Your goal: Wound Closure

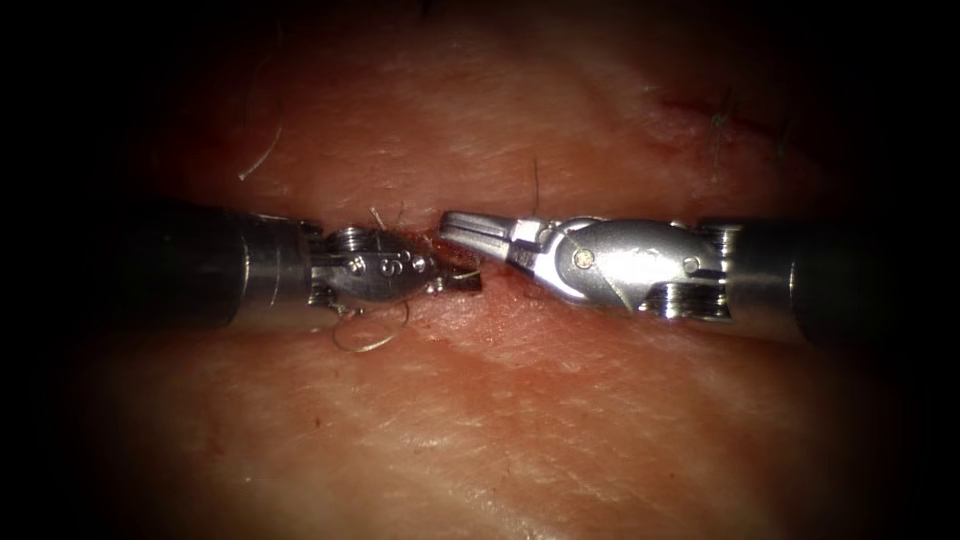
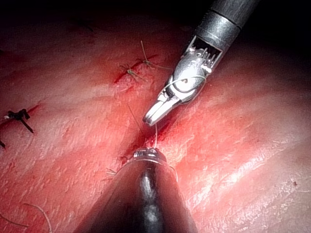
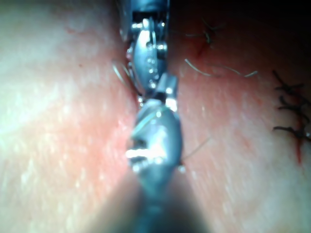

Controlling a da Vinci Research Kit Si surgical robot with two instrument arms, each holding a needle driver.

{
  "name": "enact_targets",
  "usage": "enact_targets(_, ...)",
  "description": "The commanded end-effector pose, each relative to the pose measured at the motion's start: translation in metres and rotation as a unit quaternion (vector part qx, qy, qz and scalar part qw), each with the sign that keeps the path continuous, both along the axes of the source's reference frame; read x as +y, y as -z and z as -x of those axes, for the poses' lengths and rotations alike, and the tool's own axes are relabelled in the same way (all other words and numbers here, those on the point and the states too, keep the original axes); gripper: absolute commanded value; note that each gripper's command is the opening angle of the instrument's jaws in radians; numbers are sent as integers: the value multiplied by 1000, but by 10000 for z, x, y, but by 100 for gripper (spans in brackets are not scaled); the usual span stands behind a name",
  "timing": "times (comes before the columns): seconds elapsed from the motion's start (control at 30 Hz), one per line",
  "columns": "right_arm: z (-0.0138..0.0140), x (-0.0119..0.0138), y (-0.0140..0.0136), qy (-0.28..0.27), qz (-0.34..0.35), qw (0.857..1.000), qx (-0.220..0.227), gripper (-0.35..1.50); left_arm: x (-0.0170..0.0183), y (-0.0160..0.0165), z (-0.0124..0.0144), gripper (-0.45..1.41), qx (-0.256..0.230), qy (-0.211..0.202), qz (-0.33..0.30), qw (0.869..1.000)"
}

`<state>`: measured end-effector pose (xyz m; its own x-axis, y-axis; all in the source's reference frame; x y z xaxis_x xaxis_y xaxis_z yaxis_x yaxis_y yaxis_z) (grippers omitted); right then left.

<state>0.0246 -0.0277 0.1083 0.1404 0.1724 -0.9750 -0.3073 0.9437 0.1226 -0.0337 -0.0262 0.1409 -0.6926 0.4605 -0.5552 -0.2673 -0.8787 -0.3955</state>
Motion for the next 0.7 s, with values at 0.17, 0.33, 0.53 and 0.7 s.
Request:
enact_targets(0.17, -3, 2, -11, -9, 0, 1000, -11, 86, -18, 7, 0, -45, 4, -15, -2, 1000)
enact_targets(0.33, 2, 8, -17, -4, -2, 1000, -19, 86, -35, 20, -15, -45, 3, -23, -3, 1000)
enact_targets(0.53, 3, 9, -22, 6, -4, 1000, -26, 81, -49, 31, -34, -45, 3, -27, -2, 1000)
enact_targets(0.7, 6, 4, -27, 15, -2, 999, -29, 77, -55, 36, -38, -45, 4, -27, -3, 1000)
